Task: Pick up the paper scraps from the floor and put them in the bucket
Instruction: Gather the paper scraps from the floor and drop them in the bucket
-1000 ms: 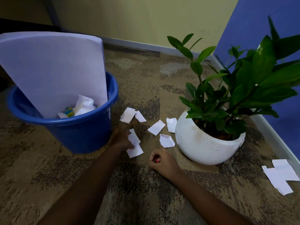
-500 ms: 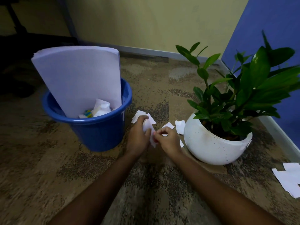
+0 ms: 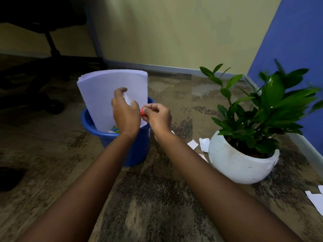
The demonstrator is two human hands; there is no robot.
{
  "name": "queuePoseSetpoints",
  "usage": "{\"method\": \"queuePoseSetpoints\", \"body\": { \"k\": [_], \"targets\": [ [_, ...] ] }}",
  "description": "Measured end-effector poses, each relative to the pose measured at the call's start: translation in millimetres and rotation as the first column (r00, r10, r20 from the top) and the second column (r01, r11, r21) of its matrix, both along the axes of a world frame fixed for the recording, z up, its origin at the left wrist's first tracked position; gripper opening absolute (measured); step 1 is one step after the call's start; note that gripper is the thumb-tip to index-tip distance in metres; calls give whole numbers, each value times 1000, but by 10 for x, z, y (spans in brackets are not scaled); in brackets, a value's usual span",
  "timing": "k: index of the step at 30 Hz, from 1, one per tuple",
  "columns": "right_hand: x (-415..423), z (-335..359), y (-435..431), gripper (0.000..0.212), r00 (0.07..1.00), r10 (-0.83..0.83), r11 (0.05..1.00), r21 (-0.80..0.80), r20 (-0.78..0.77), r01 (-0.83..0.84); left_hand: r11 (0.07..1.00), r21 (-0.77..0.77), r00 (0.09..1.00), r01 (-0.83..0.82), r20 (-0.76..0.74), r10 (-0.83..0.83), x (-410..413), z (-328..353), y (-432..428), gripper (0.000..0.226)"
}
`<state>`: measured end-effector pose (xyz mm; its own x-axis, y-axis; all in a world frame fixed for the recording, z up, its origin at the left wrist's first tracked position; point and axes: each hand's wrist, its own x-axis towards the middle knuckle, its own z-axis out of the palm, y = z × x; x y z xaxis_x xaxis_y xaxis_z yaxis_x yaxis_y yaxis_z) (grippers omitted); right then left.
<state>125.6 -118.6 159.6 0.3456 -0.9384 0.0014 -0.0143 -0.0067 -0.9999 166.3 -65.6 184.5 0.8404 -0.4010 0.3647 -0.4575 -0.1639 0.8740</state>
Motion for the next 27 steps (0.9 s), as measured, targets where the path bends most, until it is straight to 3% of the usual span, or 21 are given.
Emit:
{"method": "queuePoseSetpoints", "body": {
  "k": [2, 4, 6, 8, 11, 13, 15, 17, 19, 22, 24, 27],
  "targets": [
    [58, -34, -2, 22, 999, 24, 1000, 21, -41, -23, 988, 153, 989, 8, -148, 15, 59, -9, -29, 52],
    [42, -53, -4, 31, 999, 43, 999, -29, -33, -44, 956, 291, 990, 37, -140, 4, 37, -65, -32, 61],
    [-33, -95, -33, 33, 1000, 19, 993, -119, -12, -21, 948, 317, 998, 20, 42, -36, -32, -154, -3, 61],
    [-154, -171, -76, 31, 999, -36, 981, -191, -19, 31, 959, 278, 952, 55, 275, -135, -119, -252, 28, 58],
    [-354, -349, -211, 29, 989, -123, 975, -198, -77, 105, 912, 348, 780, 217, 499, -376, -293, -452, 13, 51],
    [-511, -467, -280, 23, 988, -155, 988, -18, -29, 155, 825, 487, 650, 286, 535, -540, -424, -660, -25, 50],
    [-653, -643, -351, 25, 986, -164, 983, 84, -38, 166, 723, 613, 583, 317, 476, -659, -540, -909, -82, 57],
    [-780, -841, -428, 27, 955, -141, 990, -18, -262, 142, 660, 668, 587, 343, 396, -706, -620, -1127, -150, 61],
    [-881, -1032, -503, 25, 858, -115, 990, -133, -501, 55, 632, 680, 632, 371, 314, -709, -666, -1268, -229, 61],
    [-983, -1302, -650, 32, 716, -46, 990, -128, -697, -62, 598, 686, 717, 416, 157, -679, -659, -1407, -379, 62],
    [-1025, -1443, -736, 42, 620, -56, 982, -156, -783, -109, 570, 706, 767, 420, 60, -639, -613, -1469, -486, 61],
    [-1064, -1580, -842, 56, 557, -129, 975, -207, -821, -79, 550, 728, 837, 409, -59, -544, -503, -1572, -669, 64]
  ]
}}
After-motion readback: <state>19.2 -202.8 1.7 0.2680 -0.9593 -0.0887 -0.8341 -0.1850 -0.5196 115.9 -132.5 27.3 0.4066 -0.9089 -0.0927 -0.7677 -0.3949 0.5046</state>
